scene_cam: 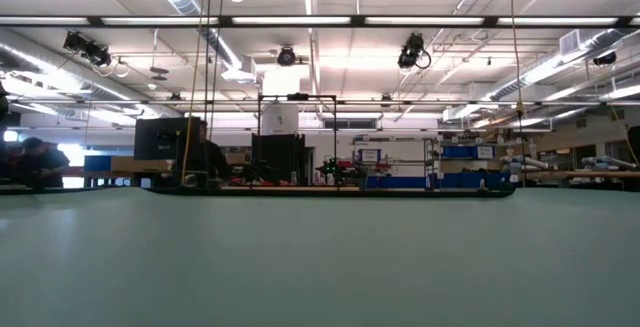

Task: Sort flowers into vase by color
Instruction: Put the dark red flower into the yellow transparent vase

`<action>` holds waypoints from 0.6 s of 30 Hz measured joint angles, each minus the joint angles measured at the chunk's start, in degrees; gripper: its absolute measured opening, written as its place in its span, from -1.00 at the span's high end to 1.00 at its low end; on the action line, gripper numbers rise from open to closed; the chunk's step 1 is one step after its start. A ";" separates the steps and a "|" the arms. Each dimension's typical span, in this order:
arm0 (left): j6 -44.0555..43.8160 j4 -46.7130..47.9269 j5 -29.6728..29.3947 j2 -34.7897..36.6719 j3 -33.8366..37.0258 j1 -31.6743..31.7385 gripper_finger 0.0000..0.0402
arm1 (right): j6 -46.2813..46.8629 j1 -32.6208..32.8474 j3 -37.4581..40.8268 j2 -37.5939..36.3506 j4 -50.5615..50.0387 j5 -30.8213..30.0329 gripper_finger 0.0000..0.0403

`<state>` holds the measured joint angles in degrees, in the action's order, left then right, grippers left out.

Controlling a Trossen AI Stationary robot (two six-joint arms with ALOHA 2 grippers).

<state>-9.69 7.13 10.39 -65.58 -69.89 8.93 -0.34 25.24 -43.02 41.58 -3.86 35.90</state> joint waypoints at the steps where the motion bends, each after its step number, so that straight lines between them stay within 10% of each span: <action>1: -0.01 0.01 0.00 0.00 0.00 0.00 0.40 | 0.15 0.89 0.51 -0.02 0.02 -0.40 1.00; 18: -0.03 0.01 0.13 0.00 0.00 0.00 0.40 | -3.74 8.08 9.73 0.00 3.76 -3.31 0.92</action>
<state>-9.72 7.14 10.52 -65.58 -69.89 8.93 -4.07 33.32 -33.29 41.58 -0.10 32.60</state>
